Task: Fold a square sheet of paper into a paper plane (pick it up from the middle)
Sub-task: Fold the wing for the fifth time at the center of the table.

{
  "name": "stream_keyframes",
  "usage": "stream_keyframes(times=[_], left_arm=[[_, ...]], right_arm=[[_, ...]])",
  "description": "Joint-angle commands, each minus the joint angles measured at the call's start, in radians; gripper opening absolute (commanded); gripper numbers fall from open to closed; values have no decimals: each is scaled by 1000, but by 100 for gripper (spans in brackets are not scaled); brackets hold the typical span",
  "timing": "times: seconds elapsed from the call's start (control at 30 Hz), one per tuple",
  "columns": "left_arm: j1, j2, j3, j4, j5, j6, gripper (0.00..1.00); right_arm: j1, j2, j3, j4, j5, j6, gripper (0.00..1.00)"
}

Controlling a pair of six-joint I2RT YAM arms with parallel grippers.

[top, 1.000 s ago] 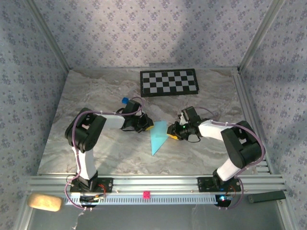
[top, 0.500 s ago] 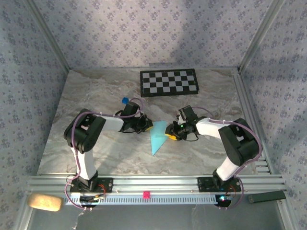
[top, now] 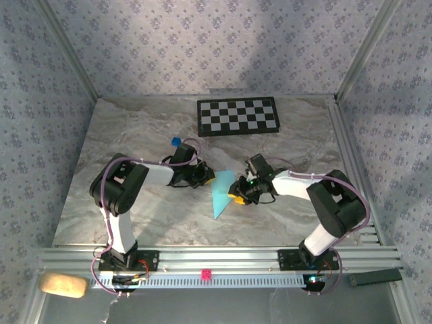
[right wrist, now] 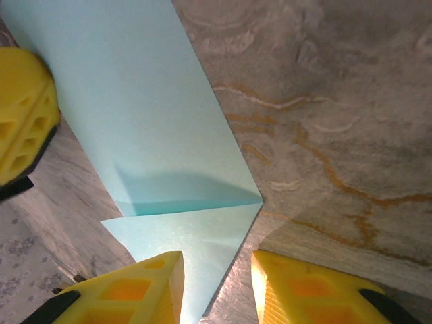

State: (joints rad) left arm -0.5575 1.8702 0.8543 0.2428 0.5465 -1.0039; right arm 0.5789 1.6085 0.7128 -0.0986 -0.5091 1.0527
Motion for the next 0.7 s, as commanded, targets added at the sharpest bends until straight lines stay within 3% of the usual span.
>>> stream_keyframes(times=[0.0, 0.67], left_arm=[[10, 16, -37, -85, -30, 14, 10], [9, 13, -29, -96, -29, 22, 10]], right_arm=[[16, 41, 8, 46, 17, 33, 34], [43, 0, 43, 57, 94, -82, 34]])
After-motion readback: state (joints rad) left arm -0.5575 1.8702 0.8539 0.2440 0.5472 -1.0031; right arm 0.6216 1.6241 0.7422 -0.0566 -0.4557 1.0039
